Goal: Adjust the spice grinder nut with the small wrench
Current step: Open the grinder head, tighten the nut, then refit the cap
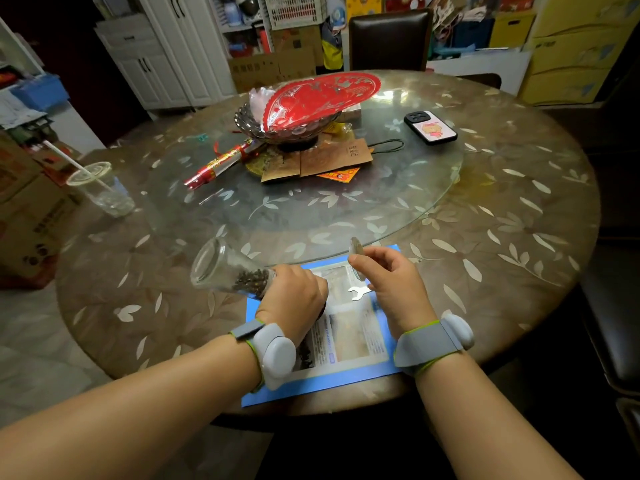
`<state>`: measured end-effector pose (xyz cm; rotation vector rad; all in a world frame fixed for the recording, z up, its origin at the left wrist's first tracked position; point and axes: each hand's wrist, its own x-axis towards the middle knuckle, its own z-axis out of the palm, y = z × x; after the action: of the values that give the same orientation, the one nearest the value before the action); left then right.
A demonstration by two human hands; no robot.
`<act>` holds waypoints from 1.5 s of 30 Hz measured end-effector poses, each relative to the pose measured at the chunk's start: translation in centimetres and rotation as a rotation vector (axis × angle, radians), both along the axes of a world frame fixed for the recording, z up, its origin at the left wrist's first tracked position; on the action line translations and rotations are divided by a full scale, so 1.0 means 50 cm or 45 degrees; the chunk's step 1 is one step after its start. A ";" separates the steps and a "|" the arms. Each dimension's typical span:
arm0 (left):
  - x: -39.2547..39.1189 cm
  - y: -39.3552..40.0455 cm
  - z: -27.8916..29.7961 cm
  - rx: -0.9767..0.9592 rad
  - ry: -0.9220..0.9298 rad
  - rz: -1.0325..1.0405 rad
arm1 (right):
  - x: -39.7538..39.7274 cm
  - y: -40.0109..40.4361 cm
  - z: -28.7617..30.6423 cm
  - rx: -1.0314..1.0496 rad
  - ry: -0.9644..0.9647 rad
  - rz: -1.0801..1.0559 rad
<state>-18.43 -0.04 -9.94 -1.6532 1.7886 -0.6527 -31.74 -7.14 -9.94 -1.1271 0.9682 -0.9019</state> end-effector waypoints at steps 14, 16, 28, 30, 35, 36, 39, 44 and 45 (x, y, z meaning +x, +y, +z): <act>0.077 0.006 0.122 -0.632 0.906 0.149 | 0.015 0.001 0.034 -0.055 -0.049 0.115; 0.081 0.009 0.133 -0.708 1.098 0.188 | 0.028 0.000 0.049 -0.110 -0.070 0.137; 0.072 0.054 0.112 -1.095 1.826 0.068 | 0.080 0.026 0.131 -0.565 0.082 0.240; 0.073 0.064 0.109 -1.157 1.952 0.036 | 0.084 0.029 0.136 -0.527 0.062 0.191; 0.077 0.076 0.093 -1.262 2.048 0.035 | 0.096 0.041 0.157 -0.468 -0.016 0.218; 0.076 0.077 0.091 -1.264 2.070 0.042 | 0.101 0.046 0.160 -0.499 0.006 0.247; 0.078 0.081 0.090 -1.271 2.130 0.085 | 0.121 0.063 0.167 -0.633 0.122 0.316; 0.094 0.089 0.078 -1.304 2.263 0.124 | 0.150 0.090 0.168 -0.888 0.291 0.392; 0.097 0.091 0.077 -1.314 2.264 0.124 | 0.154 0.092 0.167 -0.912 0.308 0.401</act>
<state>-13.58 4.49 -6.10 -3.6750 2.4553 0.3171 -24.03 -2.52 -1.59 -1.9727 0.6299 -0.8848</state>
